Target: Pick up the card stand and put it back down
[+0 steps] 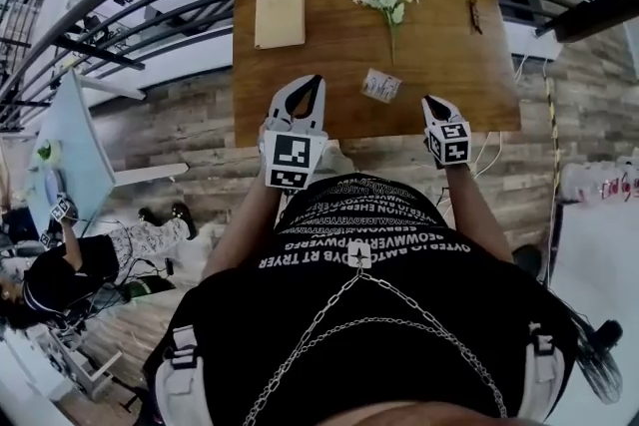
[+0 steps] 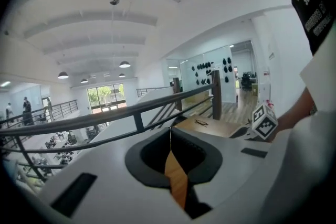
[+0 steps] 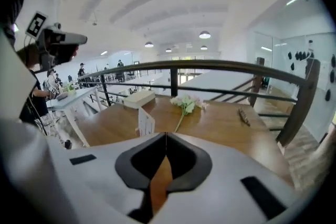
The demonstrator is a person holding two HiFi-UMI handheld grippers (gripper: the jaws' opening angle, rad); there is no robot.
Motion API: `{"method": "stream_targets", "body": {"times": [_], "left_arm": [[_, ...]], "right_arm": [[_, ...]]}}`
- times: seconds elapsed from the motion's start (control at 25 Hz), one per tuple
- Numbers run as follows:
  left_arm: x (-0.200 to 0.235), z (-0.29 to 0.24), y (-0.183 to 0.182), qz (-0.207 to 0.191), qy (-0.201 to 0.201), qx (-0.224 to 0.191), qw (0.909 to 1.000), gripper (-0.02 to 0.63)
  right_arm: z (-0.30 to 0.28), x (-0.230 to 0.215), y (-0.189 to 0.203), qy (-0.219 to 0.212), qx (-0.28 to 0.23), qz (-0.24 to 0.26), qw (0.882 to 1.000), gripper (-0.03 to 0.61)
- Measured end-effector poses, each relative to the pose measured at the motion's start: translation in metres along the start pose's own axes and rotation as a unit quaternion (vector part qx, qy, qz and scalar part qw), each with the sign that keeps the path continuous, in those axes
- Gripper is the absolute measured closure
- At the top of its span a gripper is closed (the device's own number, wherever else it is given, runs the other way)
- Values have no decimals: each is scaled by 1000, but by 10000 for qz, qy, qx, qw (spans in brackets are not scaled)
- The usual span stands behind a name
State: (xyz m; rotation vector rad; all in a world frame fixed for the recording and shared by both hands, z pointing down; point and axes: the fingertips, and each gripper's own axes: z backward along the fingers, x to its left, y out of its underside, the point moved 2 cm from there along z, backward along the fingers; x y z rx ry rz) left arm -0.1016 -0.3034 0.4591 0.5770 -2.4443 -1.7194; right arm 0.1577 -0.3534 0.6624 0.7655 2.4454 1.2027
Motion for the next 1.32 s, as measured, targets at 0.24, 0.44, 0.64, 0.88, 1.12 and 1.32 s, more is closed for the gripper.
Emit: {"method": "stream_targets", "body": {"times": [0.24, 0.44, 0.64, 0.88, 1.12, 1.32], "left_arm": [[-7, 25, -26, 365, -309, -400, 9981, 584], [-33, 53, -44, 342, -387, -594, 9969, 584], [-54, 81, -51, 226, -512, -698, 9960, 584], [-58, 105, -59, 149, -579, -605, 9964, 584], [-41, 104, -64, 90, -433, -651, 9969, 584], [-16, 102, -58, 177, -264, -749, 9967, 584]], "right_arm": [[86, 10, -92, -162, -1134, 215, 9932, 565], [148, 25, -142, -444, -1677, 531, 9834, 565], [183, 43, -145, -562, -1813, 932, 9774, 565], [195, 55, -134, -717, -1793, 816, 9778, 565], [182, 70, -148, -702, -1741, 851, 9785, 565], [166, 91, -166, -626, -1685, 823, 9803, 565]]}}
